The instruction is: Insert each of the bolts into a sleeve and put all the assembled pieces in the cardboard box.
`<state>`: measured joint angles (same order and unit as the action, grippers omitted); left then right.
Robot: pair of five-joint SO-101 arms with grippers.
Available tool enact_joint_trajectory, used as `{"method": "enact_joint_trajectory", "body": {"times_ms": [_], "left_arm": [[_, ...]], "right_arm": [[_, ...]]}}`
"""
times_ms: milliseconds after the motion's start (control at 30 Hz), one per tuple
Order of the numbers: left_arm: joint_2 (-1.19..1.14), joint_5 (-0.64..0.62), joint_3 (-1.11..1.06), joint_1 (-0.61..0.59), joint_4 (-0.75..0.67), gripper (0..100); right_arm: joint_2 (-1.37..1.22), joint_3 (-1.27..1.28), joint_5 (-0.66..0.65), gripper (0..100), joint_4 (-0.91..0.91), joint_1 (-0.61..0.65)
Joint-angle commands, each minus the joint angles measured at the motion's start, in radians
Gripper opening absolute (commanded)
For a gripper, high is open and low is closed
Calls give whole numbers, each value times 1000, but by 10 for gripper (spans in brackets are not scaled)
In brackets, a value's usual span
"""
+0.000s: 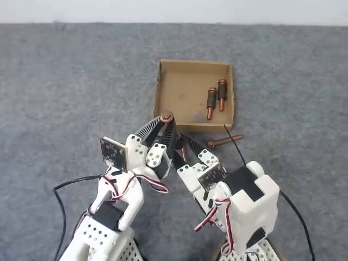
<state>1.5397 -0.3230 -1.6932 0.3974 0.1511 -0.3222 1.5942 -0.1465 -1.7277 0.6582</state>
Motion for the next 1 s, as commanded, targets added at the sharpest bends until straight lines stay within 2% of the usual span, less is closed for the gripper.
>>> {"method": "enact_joint_trajectory", "body": {"times_ms": [0, 400, 500, 767, 967], "left_arm": [[20, -6, 16, 6, -46, 12], [18, -6, 19, -35, -49, 12], [18, -6, 30, -41, -91, 12], [14, -8, 127, -35, -37, 12], [-189, -8, 249, -35, -40, 12]], "right_arm": [[59, 37, -9, 7, -25, -10], [59, 37, -9, 7, -25, -13], [59, 37, -9, 7, -24, -12], [59, 37, -9, 7, -24, -10], [59, 37, -11, 7, -24, -12]]}}
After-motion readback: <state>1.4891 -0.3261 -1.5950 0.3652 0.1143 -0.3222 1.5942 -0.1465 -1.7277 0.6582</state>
